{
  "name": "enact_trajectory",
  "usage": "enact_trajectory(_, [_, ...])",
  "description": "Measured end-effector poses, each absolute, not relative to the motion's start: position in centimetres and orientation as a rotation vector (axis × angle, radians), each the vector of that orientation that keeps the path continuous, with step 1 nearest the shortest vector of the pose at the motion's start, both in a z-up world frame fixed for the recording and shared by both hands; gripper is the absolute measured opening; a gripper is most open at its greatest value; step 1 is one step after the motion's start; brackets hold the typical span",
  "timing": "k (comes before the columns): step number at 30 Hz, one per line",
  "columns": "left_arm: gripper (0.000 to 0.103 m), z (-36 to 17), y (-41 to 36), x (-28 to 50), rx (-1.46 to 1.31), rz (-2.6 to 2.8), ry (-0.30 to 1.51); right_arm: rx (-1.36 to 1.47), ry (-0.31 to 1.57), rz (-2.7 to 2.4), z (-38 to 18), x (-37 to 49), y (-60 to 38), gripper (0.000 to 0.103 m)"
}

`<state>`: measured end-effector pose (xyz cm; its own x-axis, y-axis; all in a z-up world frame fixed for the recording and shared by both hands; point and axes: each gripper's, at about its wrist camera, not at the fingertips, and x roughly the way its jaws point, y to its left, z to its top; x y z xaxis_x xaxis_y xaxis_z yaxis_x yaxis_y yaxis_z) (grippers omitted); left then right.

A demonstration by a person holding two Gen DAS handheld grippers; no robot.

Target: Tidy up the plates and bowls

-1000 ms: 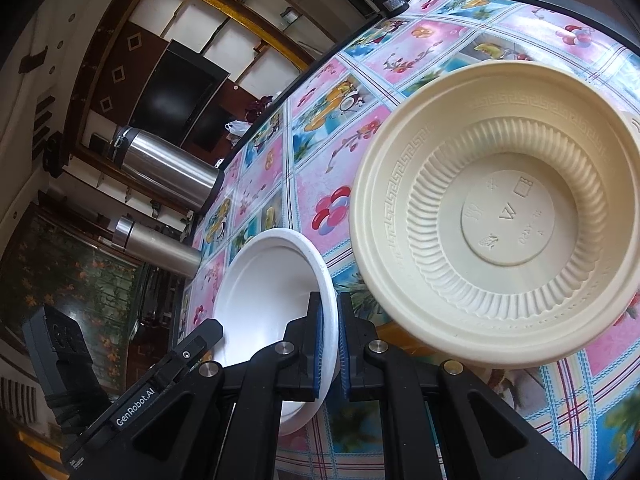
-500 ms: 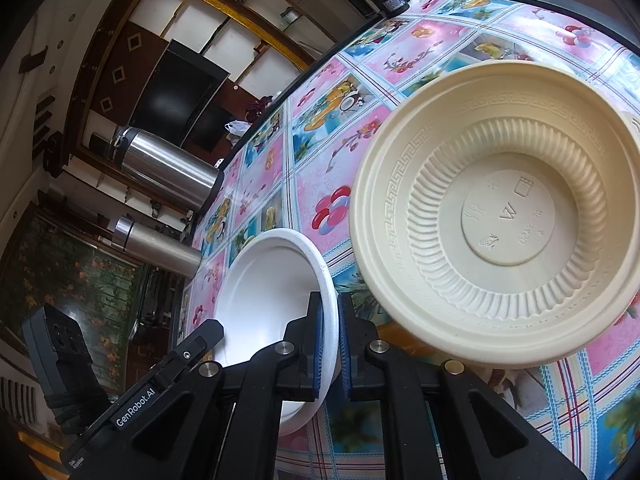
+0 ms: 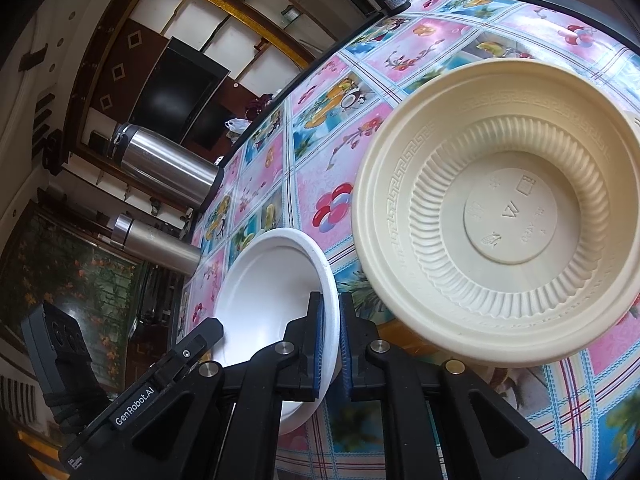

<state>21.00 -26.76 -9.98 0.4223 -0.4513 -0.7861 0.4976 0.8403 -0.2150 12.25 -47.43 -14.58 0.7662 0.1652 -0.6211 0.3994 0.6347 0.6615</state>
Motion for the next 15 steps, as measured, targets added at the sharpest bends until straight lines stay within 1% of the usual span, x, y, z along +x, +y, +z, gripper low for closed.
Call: enact_trajectory(15, [0.013,-9.97,-26.71,20.99,0.052,-0.591,0.968,0.890,0.710,-0.150,-14.65,12.35,-47.40,0.010])
